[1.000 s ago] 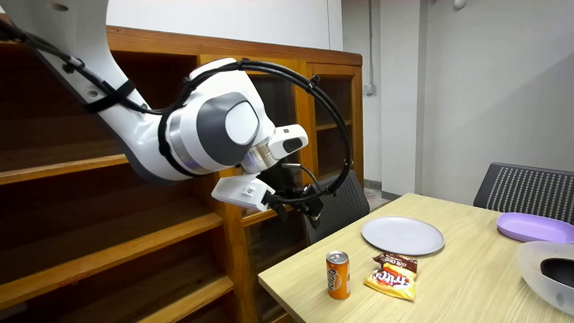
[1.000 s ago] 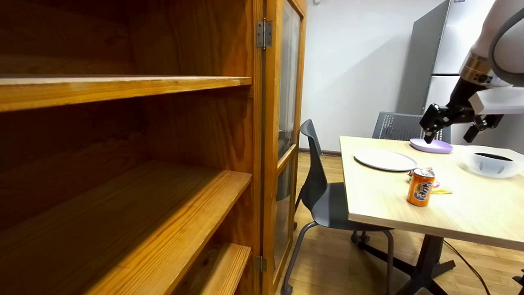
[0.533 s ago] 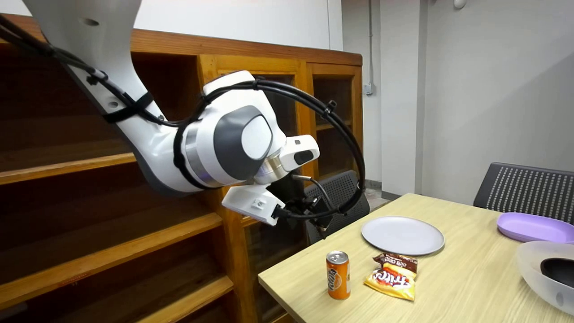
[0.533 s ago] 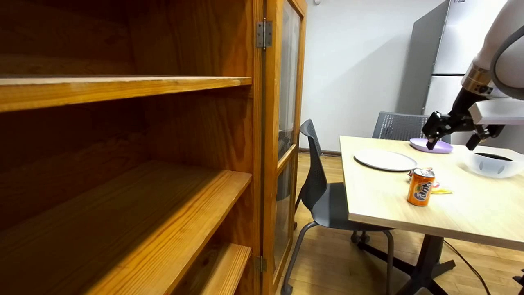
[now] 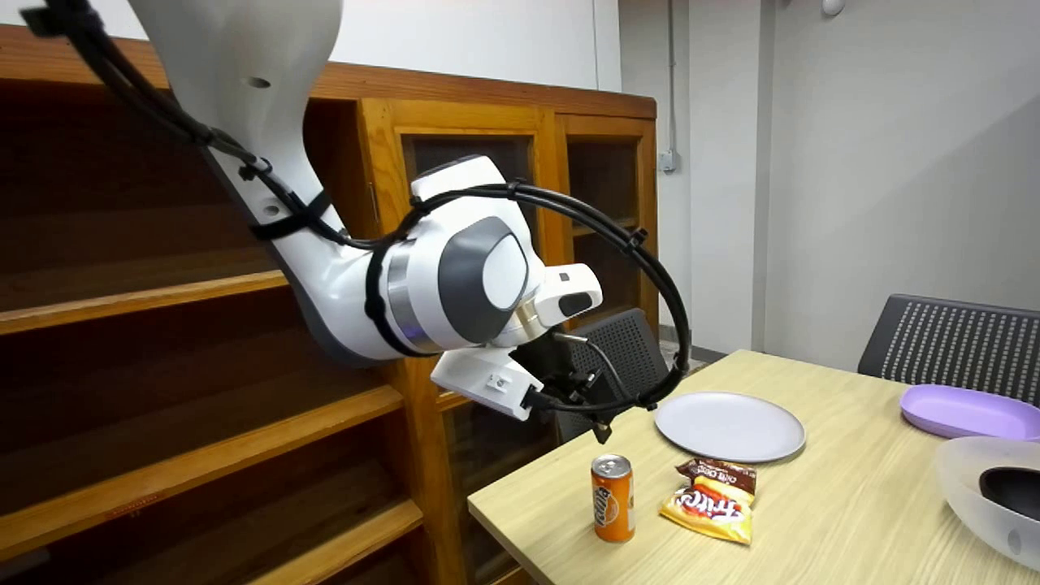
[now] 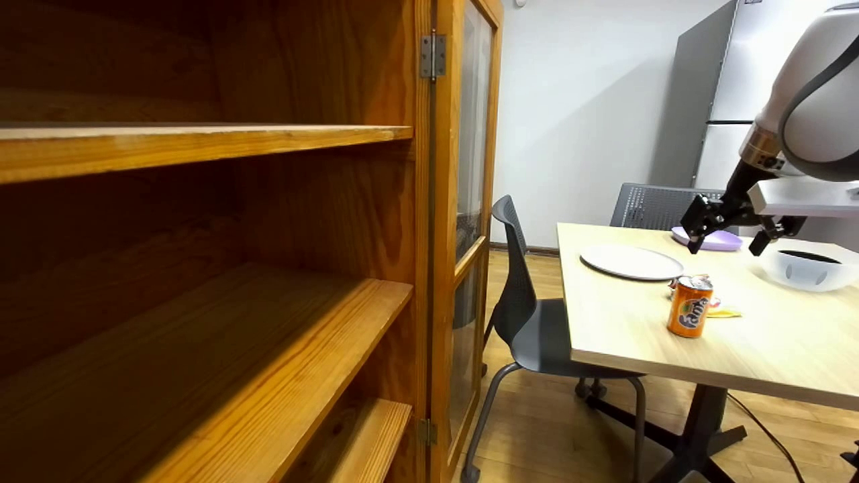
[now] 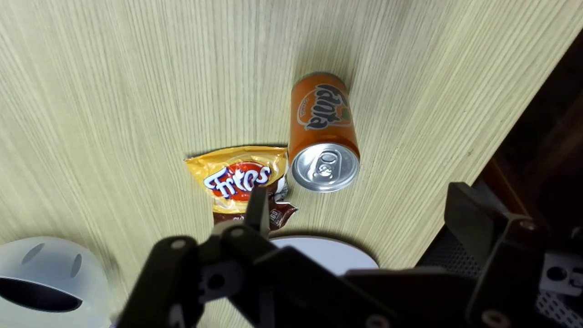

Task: Put the orange can on the second shelf from the top

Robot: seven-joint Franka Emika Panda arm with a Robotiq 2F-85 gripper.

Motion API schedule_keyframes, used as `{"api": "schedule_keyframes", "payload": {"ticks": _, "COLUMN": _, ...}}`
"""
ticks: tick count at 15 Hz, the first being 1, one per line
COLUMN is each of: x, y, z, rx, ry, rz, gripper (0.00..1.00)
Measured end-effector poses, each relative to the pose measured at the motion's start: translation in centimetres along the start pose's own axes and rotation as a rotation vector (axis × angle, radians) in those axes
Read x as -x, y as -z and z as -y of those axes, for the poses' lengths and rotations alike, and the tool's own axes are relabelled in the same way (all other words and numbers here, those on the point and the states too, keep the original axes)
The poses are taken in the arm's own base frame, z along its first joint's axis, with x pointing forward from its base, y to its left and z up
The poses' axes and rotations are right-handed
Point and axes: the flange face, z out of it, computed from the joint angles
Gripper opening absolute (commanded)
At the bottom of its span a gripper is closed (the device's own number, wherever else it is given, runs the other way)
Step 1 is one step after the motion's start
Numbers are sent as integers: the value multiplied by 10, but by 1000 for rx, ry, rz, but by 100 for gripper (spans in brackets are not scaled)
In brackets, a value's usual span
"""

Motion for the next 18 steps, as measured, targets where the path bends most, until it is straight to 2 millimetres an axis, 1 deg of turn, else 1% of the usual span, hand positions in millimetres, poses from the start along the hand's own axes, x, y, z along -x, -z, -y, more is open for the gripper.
{"api": "schedule_keyframes", "payload": {"ticks": 5, "x": -11, "y": -20, "z": -11, "rx": 12, "ry": -10, "rz": 6, "gripper": 100}}
{"api": "schedule_keyframes", "payload": {"ticks": 8, "x": -16, "y": -34, "z": -13, "rx": 14, "ry": -19, "rz": 10, "gripper": 100}}
{"api": "schedule_keyframes", "payload": {"ticks": 10, "x": -20, "y": -44, "z": -9, "rx": 10, "ry": -22, "rz": 10, "gripper": 100}}
{"api": "schedule_keyframes", "payload": {"ticks": 14, "x": -24, "y": -64, "z": 5, "rx": 1, "ry": -15, "rz": 18, "gripper": 100}}
{"api": "schedule_keyframes", "payload": {"ticks": 18, "x": -24, "y": -82, "z": 12, "rx": 9, "ry": -12, "rz": 36, "gripper": 100}}
